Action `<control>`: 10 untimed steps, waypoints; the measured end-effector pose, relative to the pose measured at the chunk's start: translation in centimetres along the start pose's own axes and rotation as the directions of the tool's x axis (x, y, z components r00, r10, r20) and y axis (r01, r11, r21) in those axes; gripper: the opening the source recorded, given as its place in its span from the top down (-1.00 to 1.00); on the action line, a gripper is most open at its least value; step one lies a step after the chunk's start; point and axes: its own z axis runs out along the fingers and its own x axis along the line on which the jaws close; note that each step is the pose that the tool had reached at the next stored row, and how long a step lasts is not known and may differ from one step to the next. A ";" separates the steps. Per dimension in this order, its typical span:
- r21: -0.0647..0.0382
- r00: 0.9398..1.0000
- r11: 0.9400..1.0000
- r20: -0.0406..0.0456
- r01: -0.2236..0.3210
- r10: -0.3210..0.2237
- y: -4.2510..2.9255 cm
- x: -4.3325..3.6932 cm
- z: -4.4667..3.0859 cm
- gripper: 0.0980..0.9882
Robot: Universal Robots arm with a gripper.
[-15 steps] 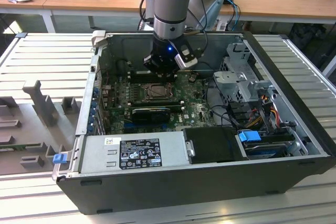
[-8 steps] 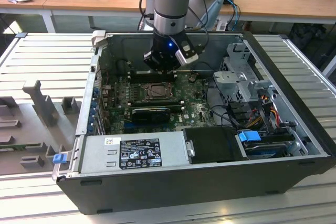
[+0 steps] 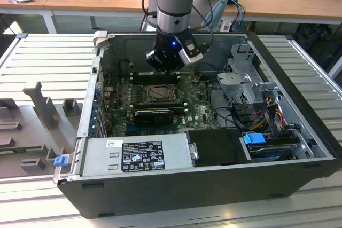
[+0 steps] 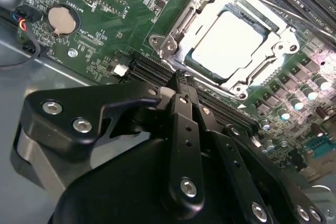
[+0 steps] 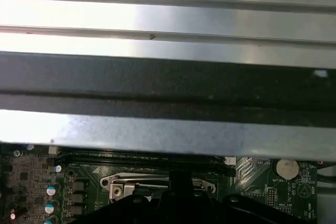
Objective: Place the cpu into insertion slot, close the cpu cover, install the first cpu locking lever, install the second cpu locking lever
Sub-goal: 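Install the first cpu locking lever, then install the second cpu locking lever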
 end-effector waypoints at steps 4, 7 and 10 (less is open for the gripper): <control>0.000 1.000 1.000 0.000 0.000 0.000 -0.13 0.01 -0.01 0.98; 0.000 1.000 1.000 0.000 0.000 0.000 -0.17 0.01 -0.01 0.98; 0.000 1.000 1.000 0.000 0.000 0.000 -0.40 0.02 -0.03 0.98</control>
